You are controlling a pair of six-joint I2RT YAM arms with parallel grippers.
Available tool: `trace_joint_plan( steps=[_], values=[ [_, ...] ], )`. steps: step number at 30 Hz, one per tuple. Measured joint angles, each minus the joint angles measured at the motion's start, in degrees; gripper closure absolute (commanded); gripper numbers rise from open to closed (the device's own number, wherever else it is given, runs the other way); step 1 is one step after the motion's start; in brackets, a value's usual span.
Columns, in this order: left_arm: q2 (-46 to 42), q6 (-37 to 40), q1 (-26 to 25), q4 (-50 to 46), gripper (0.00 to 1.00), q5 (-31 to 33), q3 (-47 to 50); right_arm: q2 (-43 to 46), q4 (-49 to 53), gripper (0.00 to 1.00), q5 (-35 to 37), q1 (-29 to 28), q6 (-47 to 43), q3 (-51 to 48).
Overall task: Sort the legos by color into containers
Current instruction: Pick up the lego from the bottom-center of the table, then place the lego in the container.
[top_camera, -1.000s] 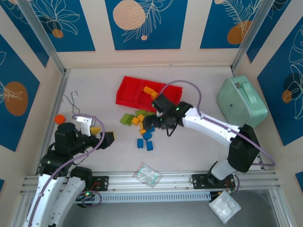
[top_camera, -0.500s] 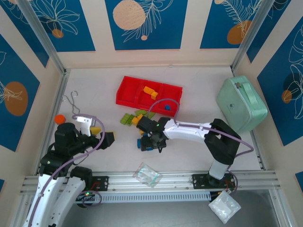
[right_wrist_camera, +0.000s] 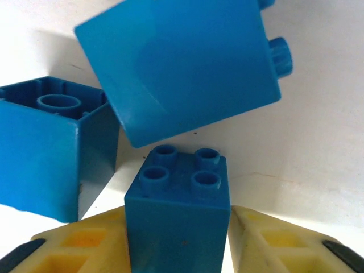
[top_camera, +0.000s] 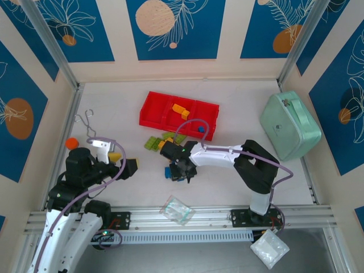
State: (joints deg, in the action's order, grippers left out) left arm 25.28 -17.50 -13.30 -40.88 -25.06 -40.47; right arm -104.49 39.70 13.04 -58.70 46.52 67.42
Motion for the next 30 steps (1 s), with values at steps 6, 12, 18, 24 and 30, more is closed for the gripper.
trace_joint_plan(
  steps=[6,12,18,24,30],
  values=[
    [0.0,0.0,0.0,0.0,0.01,0.0,0.1,0.1,0.6,0.76,1.9,0.0,-0.6,0.4],
    [0.0,0.0,0.0,0.0,0.01,0.0,0.1,6.3,2.6,0.77,4.0,0.6,-2.6,0.3],
    [0.0,0.0,0.0,0.0,0.01,0.0,0.1,16.9,3.9,0.78,5.0,8.6,-8.0,5.5],
    [0.0,0.0,-0.1,0.0,0.01,-0.4,0.1,17.2,0.3,0.78,3.8,21.1,-14.7,10.7],
    [0.0,0.0,-0.4,-0.1,0.01,-0.4,0.1,6.8,-0.7,0.78,-0.9,31.4,-20.2,20.9]
  ],
)
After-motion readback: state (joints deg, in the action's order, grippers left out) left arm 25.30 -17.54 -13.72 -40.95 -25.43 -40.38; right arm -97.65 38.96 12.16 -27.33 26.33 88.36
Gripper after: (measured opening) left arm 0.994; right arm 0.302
